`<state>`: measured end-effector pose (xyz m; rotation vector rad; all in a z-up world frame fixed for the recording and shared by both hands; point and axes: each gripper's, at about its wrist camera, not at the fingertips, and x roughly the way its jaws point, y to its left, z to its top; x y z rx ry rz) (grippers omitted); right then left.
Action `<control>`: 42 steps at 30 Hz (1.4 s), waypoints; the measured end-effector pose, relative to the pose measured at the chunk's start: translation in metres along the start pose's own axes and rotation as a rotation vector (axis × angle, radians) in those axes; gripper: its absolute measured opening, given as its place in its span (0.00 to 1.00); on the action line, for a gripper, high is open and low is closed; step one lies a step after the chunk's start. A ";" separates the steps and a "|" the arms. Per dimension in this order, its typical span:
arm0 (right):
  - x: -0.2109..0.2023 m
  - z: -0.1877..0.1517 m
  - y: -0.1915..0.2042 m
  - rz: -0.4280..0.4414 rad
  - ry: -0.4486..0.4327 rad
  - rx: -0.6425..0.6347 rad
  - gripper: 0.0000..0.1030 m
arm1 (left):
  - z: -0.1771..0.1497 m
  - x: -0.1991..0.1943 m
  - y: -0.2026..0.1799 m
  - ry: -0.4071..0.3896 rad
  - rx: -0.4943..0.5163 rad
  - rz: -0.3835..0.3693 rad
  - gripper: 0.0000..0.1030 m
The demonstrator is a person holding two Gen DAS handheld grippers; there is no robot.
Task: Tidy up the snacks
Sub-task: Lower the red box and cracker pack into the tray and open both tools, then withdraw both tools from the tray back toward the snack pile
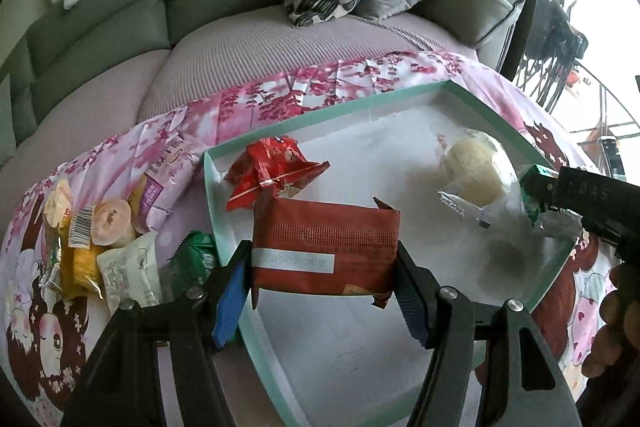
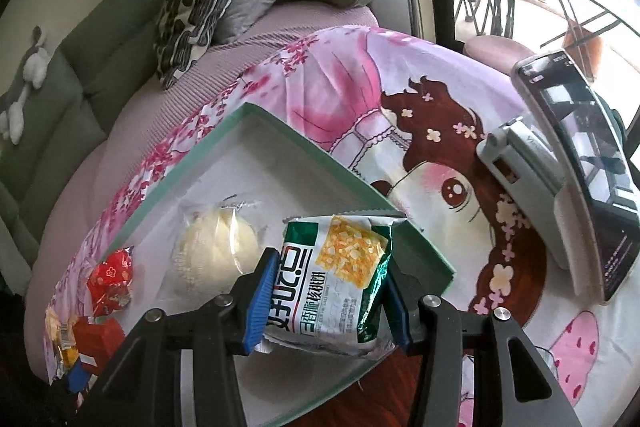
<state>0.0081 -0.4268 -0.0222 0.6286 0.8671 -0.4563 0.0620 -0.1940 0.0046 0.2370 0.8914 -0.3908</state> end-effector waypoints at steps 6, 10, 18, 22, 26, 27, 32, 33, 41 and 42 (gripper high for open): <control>0.005 -0.002 0.007 0.013 0.010 -0.018 0.51 | -0.002 0.006 -0.001 0.017 0.003 0.008 0.66; 0.002 -0.001 0.009 0.003 0.006 -0.028 0.51 | 0.000 0.003 0.000 0.014 0.001 0.010 0.72; -0.007 0.000 0.013 -0.021 -0.004 -0.056 0.57 | 0.005 -0.011 0.005 -0.014 -0.005 0.020 0.74; -0.010 -0.001 0.016 -0.027 0.000 -0.078 0.73 | 0.007 -0.017 0.015 -0.020 -0.042 0.026 0.78; -0.012 -0.003 0.019 -0.036 0.006 -0.093 0.84 | 0.008 -0.018 0.031 -0.025 -0.119 0.042 0.95; -0.012 -0.003 0.019 -0.039 0.006 -0.097 0.87 | 0.008 -0.018 0.036 -0.026 -0.139 0.043 0.95; -0.013 -0.004 0.021 -0.036 0.005 -0.108 1.00 | 0.004 -0.014 0.054 -0.007 -0.228 0.070 0.95; -0.013 -0.004 0.022 -0.038 0.003 -0.111 1.00 | 0.003 -0.012 0.056 -0.001 -0.240 0.073 0.95; -0.012 -0.006 0.025 -0.042 0.011 -0.131 1.00 | -0.003 -0.008 0.073 0.029 -0.313 0.089 0.96; -0.012 -0.006 0.025 -0.041 0.010 -0.132 1.00 | -0.004 -0.008 0.075 0.032 -0.324 0.087 0.96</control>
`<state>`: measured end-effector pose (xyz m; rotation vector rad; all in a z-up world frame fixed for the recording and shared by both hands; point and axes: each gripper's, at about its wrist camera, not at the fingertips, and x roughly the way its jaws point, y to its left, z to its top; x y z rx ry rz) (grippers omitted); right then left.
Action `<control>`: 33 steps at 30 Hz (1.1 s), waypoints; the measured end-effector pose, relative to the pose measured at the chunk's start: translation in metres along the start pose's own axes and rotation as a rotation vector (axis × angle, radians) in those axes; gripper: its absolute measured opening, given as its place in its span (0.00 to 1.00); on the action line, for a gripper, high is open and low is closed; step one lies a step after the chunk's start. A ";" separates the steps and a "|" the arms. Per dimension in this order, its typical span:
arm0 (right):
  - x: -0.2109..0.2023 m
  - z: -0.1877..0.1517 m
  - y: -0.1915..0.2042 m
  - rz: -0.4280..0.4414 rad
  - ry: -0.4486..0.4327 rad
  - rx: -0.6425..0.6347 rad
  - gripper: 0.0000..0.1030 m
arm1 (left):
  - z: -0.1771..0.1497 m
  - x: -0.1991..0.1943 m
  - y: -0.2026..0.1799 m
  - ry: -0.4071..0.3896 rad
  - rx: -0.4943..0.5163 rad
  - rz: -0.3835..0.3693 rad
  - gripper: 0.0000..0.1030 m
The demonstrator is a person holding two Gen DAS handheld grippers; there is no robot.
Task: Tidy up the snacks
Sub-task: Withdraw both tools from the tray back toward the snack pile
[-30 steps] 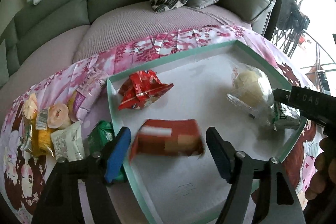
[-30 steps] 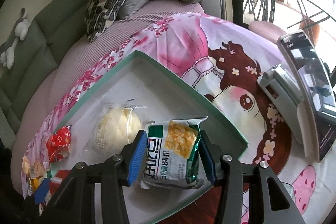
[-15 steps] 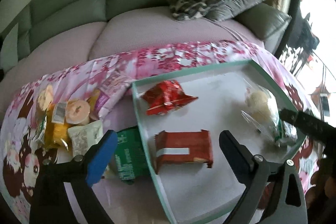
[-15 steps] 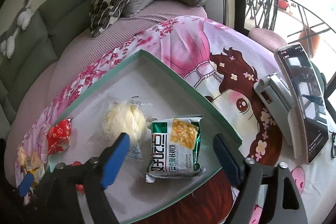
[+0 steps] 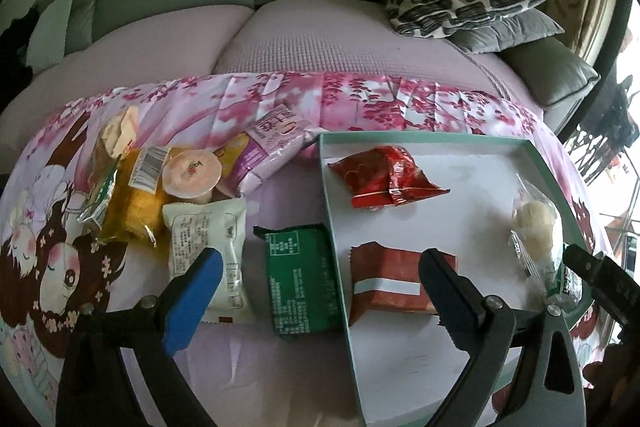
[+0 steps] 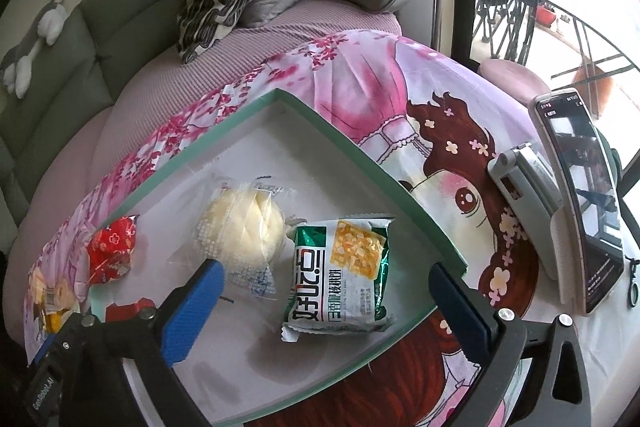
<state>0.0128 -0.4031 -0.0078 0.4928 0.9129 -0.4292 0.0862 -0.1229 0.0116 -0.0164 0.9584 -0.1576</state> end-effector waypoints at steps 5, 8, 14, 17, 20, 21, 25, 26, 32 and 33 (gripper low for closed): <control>-0.004 0.000 0.005 0.000 -0.008 -0.007 1.00 | -0.003 0.003 0.013 0.030 -0.062 0.007 0.96; -0.008 -0.001 0.011 0.010 -0.014 -0.017 1.00 | -0.004 0.001 0.022 0.030 -0.087 0.013 0.96; -0.014 -0.006 0.030 0.024 -0.025 -0.045 1.00 | -0.002 -0.004 0.051 0.039 -0.155 0.056 0.96; -0.015 -0.009 0.043 0.047 -0.017 -0.061 1.00 | -0.004 -0.007 0.069 0.039 -0.203 0.069 0.96; -0.015 -0.015 0.059 0.068 -0.011 -0.092 1.00 | -0.005 -0.011 0.089 0.036 -0.249 0.097 0.96; -0.015 -0.017 0.065 0.073 -0.010 -0.104 1.00 | -0.005 -0.014 0.095 0.035 -0.262 0.110 0.96; -0.017 -0.025 0.086 0.103 -0.007 -0.141 1.00 | -0.006 -0.022 0.120 0.028 -0.290 0.186 0.96; -0.018 -0.027 0.091 0.111 -0.007 -0.149 1.00 | -0.006 -0.024 0.125 0.027 -0.289 0.205 0.96; -0.017 -0.041 0.121 0.154 0.010 -0.210 1.00 | -0.008 -0.033 0.161 0.026 -0.315 0.304 0.96; -0.016 -0.043 0.126 0.159 0.014 -0.222 1.00 | -0.009 -0.035 0.169 0.024 -0.330 0.310 0.96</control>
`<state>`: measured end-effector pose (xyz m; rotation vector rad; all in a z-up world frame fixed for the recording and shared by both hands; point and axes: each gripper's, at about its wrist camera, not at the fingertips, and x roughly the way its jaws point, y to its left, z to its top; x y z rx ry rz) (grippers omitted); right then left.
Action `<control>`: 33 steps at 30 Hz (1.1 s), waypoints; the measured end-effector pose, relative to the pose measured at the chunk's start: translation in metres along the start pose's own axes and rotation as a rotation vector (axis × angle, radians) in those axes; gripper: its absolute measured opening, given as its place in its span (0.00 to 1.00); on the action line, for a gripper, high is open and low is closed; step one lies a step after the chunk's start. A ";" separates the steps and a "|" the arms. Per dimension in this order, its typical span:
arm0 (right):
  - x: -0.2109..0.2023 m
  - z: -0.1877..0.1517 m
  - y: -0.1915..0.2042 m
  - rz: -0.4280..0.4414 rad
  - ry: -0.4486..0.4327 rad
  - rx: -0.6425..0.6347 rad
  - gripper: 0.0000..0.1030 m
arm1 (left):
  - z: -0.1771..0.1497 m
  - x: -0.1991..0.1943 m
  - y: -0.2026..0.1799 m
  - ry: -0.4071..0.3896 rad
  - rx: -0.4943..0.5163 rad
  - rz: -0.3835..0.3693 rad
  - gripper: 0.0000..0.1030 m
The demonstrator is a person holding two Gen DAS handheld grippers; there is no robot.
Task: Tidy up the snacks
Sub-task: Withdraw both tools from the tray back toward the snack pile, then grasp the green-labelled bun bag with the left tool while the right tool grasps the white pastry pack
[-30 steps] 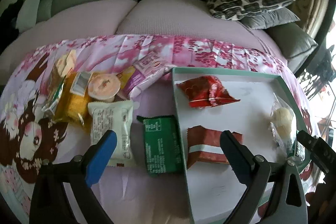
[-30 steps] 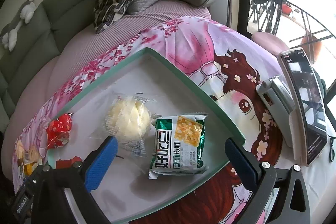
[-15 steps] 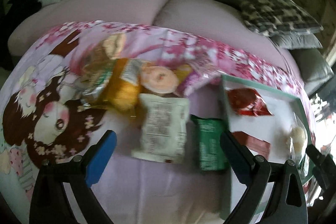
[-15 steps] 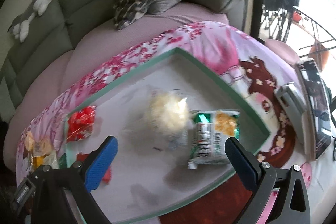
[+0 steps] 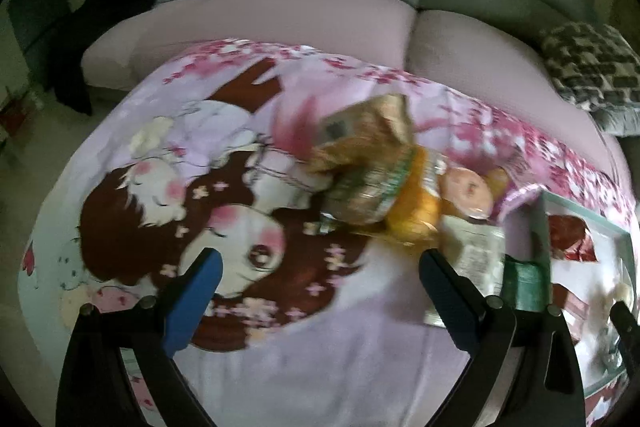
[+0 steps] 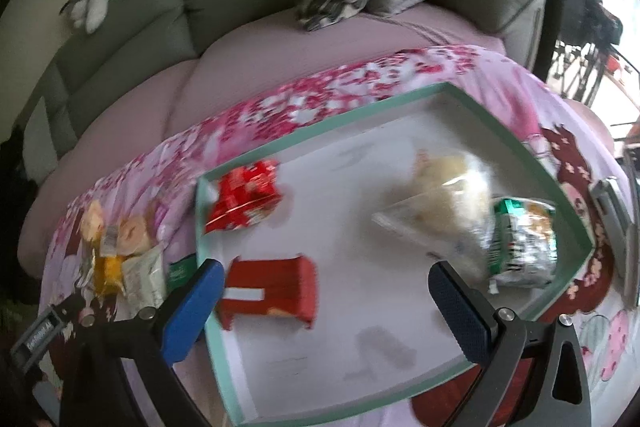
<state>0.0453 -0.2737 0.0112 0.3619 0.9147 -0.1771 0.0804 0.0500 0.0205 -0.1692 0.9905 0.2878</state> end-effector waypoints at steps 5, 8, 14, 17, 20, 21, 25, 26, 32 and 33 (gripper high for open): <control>0.008 -0.007 0.025 0.043 0.022 -0.047 1.00 | 0.004 0.002 0.026 0.008 -0.056 0.033 0.96; 0.013 -0.013 0.042 0.074 0.039 -0.073 1.00 | 0.006 0.004 0.040 0.011 -0.068 0.048 0.96; 0.019 -0.026 0.082 0.128 0.060 -0.164 1.00 | 0.007 0.005 0.055 0.020 -0.078 0.040 0.96; 0.023 -0.033 0.098 0.143 0.068 -0.201 1.00 | 0.007 0.009 0.055 0.034 -0.060 0.016 0.96; 0.025 -0.037 0.110 0.147 0.068 -0.233 1.00 | 0.007 0.015 0.050 0.048 -0.035 -0.010 0.96; 0.026 -0.039 0.114 0.145 0.067 -0.241 1.00 | 0.007 0.017 0.048 0.052 -0.029 -0.016 0.96; 0.029 -0.042 0.130 0.159 0.059 -0.273 1.00 | 0.008 0.022 0.042 0.062 -0.011 -0.054 0.96; 0.030 -0.042 0.133 0.161 0.053 -0.280 1.00 | 0.009 0.023 0.041 0.064 -0.009 -0.062 0.96; 0.041 -0.048 0.150 0.196 0.058 -0.319 0.99 | 0.022 0.029 0.039 0.051 -0.032 -0.142 0.96; 0.043 -0.049 0.151 0.196 0.061 -0.319 0.97 | 0.025 0.030 0.038 0.046 -0.041 -0.164 0.96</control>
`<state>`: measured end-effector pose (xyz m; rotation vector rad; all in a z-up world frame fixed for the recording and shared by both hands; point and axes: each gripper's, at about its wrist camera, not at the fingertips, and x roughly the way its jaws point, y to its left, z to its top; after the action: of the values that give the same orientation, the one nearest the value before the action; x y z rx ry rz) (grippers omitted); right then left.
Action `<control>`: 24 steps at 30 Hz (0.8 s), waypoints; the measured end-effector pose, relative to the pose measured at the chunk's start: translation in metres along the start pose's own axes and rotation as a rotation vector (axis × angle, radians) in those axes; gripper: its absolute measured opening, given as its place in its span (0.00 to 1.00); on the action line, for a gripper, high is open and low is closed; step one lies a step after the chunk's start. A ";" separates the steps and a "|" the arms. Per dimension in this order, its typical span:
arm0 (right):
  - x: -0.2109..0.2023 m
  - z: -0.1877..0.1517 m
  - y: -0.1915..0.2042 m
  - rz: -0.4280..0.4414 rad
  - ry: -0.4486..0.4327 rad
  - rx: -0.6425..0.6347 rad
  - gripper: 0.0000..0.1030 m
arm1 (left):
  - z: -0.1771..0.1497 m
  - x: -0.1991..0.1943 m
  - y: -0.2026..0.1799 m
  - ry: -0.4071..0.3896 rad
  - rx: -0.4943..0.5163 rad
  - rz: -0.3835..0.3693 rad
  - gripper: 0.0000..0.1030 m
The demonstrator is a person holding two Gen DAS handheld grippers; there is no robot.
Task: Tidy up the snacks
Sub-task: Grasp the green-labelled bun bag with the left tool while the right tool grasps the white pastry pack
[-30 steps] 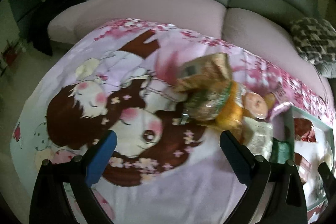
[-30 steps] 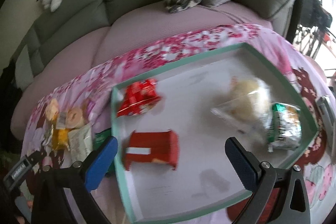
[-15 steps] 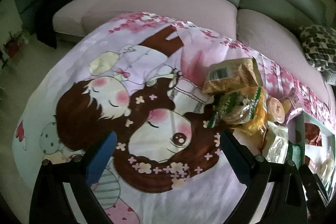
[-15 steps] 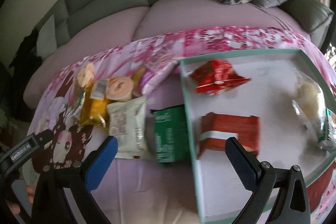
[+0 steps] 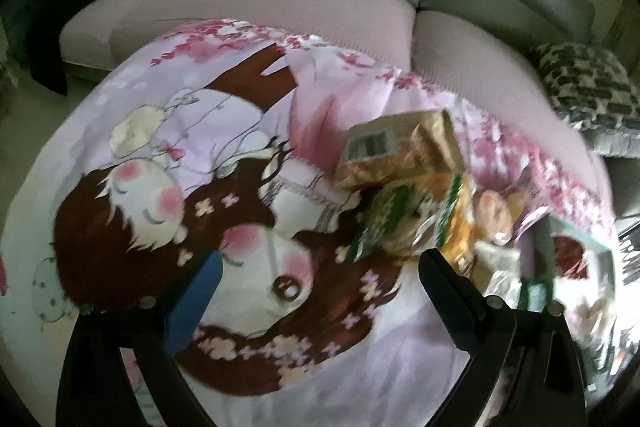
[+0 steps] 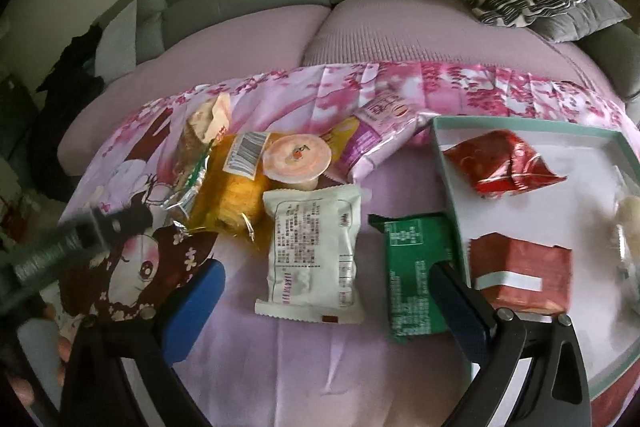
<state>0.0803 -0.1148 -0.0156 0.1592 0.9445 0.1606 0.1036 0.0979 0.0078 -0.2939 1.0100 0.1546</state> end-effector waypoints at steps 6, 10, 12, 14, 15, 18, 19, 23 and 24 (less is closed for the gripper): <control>0.008 0.002 0.007 -0.014 -0.021 -0.009 0.88 | 0.011 0.020 -0.004 0.020 -0.023 -0.106 0.96; 0.012 0.005 0.014 -0.004 -0.025 -0.019 0.80 | 0.017 0.033 -0.006 0.037 -0.020 -0.148 0.96; 0.014 0.006 0.016 0.010 -0.026 -0.022 0.78 | 0.019 0.042 -0.007 0.049 -0.025 -0.166 0.96; 0.017 0.004 0.015 0.022 -0.010 -0.015 0.76 | 0.019 0.048 -0.008 0.062 -0.028 -0.188 0.96; 0.019 0.003 0.014 0.021 -0.001 -0.012 0.73 | 0.018 0.050 -0.009 0.066 -0.025 -0.191 0.96; 0.023 0.002 0.014 0.020 0.014 -0.016 0.67 | 0.018 0.055 -0.009 0.061 -0.024 -0.202 0.95; 0.023 0.002 0.014 0.016 0.013 -0.020 0.67 | 0.018 0.055 -0.009 0.061 -0.027 -0.207 0.94; 0.025 0.000 0.016 0.015 0.018 -0.033 0.67 | 0.015 0.057 -0.011 0.066 -0.021 -0.233 0.79; 0.025 0.000 0.015 0.014 0.020 -0.038 0.65 | 0.015 0.057 -0.012 0.068 -0.016 -0.235 0.76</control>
<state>0.0936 -0.0945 -0.0325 0.1300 0.9600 0.1935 0.1487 0.0904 -0.0313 -0.4318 1.0333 -0.0606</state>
